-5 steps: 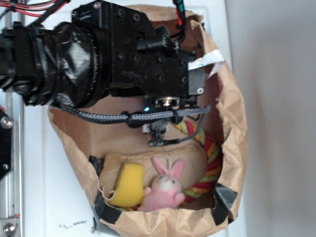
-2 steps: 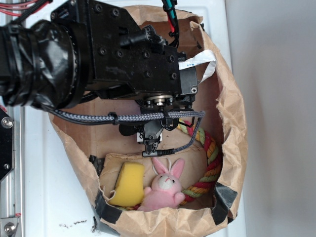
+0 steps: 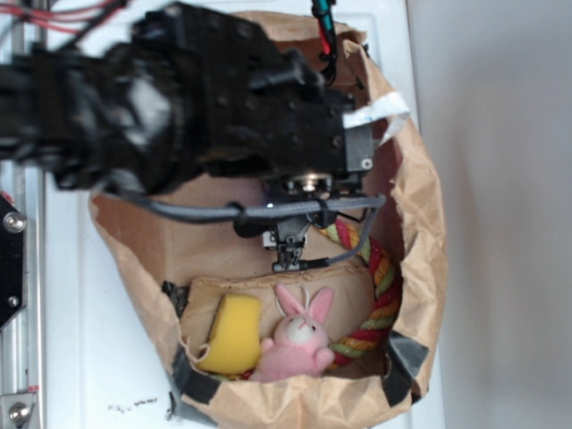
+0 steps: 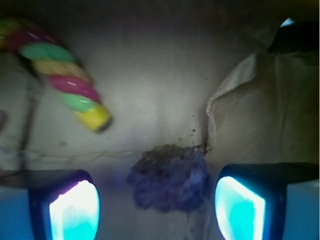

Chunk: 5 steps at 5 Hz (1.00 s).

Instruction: Grab the rock.

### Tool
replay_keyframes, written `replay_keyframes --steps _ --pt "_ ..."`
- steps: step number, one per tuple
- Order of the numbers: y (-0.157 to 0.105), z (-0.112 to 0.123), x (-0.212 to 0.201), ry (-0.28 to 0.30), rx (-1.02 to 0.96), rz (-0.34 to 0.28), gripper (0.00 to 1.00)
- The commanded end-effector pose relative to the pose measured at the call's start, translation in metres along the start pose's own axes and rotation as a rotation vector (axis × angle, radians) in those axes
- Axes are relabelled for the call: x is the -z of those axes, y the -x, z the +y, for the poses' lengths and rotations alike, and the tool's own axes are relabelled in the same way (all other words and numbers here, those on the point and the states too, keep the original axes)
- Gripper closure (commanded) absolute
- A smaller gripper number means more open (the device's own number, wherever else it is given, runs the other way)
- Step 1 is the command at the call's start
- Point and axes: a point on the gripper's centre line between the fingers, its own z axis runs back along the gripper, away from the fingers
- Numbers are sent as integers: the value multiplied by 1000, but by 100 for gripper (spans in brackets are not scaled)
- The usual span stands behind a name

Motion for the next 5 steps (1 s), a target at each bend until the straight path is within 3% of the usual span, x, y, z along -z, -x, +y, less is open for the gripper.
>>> replay_keyframes --steps 1,3,4,5 --pt "-16 1 -2 -13 -7 -34 0" --pt "-12 -9 0 0 21 -20 0" --pt "-12 -5 -3 7 -10 -33 100" --pt "-13 -3 -7 -1 -19 -47 100"
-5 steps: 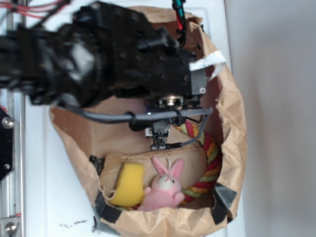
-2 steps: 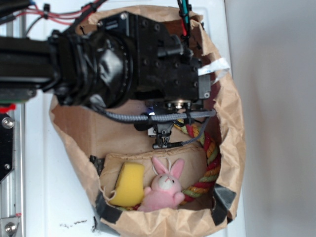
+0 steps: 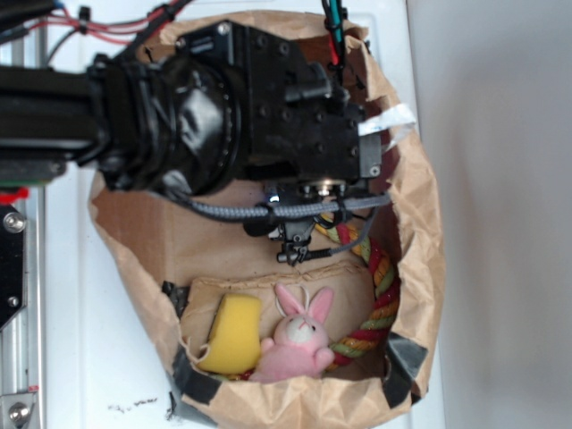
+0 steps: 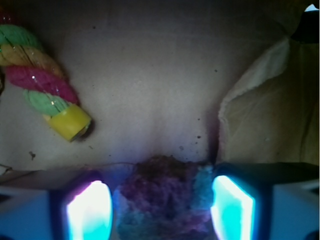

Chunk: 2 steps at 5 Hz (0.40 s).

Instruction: Grab the rock.

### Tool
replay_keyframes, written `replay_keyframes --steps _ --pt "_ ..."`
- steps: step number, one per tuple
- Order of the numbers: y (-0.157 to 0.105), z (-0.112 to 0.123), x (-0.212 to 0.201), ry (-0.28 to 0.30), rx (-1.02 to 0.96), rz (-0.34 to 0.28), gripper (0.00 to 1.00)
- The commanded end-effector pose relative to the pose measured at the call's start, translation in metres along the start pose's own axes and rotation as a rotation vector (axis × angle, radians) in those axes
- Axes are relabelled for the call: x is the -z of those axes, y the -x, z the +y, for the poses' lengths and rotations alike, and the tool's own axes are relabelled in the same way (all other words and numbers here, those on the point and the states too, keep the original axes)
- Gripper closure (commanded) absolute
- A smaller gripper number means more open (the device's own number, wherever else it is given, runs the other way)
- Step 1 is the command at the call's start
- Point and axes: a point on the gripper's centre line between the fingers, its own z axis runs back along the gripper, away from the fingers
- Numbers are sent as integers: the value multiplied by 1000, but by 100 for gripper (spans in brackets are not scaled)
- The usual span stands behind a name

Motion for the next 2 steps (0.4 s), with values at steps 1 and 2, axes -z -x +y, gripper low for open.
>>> replay_keyframes --steps 1,2 --pt "-9 10 -20 -18 -26 -67 100" --pt "-8 11 -22 -20 -31 -73 100"
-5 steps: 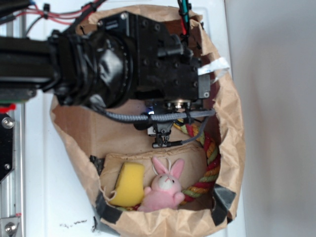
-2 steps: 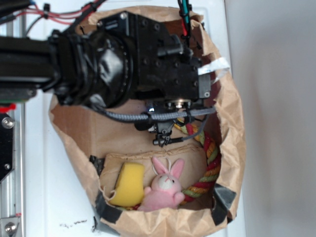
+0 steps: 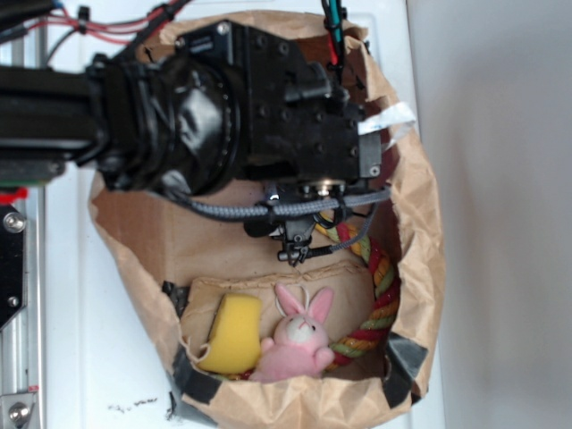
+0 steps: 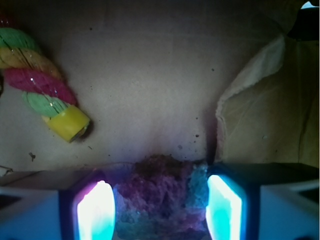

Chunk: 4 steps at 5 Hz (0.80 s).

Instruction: Grab the rock.

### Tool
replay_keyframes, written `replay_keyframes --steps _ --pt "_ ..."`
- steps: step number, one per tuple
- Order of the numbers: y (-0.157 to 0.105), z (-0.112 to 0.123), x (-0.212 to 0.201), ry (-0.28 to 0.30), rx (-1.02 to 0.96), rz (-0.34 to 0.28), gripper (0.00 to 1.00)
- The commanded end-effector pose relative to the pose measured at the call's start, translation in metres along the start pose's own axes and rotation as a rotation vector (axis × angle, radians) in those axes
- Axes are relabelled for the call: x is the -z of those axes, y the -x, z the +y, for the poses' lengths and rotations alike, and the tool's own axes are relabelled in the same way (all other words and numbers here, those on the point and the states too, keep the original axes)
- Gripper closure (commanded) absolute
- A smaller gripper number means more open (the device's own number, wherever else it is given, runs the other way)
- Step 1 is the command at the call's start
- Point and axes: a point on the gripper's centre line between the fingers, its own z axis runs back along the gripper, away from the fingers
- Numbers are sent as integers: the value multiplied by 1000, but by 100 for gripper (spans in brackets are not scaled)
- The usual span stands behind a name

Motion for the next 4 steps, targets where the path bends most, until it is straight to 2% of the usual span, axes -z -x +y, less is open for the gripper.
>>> replay_keyframes --steps 1,2,3,4 --pt "-5 16 -38 -10 -49 -89 100" --pt "-6 25 -75 42 -110 -163 100" --pt "-9 28 -107 84 -132 -188 100" --pt "-7 29 -132 122 -119 -158 100"
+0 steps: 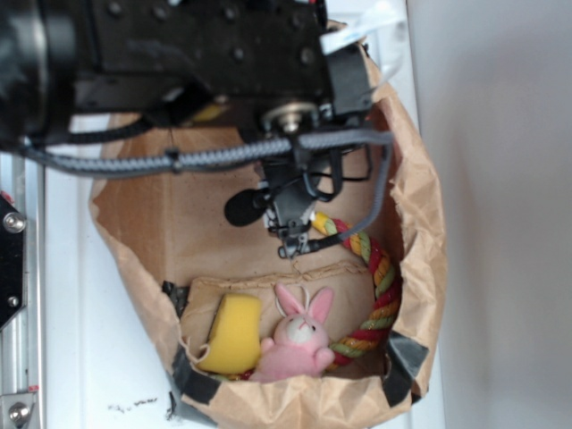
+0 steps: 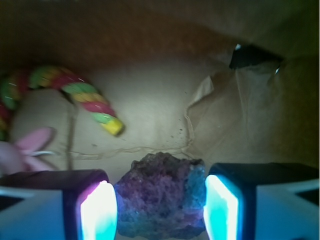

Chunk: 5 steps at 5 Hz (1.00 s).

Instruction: Grab the rock.

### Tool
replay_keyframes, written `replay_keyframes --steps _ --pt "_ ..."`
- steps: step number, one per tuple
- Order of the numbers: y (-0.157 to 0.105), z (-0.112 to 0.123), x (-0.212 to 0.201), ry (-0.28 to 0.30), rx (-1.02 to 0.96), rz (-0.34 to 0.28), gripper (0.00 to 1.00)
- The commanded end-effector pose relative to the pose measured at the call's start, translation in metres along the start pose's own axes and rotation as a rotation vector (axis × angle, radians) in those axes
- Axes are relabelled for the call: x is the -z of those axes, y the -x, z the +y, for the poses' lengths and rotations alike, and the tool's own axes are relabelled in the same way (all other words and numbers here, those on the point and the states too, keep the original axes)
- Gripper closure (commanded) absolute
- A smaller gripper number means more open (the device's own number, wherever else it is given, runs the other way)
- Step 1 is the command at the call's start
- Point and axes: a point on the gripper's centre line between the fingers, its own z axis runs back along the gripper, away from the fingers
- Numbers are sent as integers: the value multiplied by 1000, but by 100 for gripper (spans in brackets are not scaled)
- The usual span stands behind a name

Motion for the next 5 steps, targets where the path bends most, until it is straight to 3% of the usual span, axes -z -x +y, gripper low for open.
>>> replay_keyframes --steps 1,5 --pt "-7 2 -72 41 20 -89 100" --pt "0 -36 -78 -5 142 -65 100"
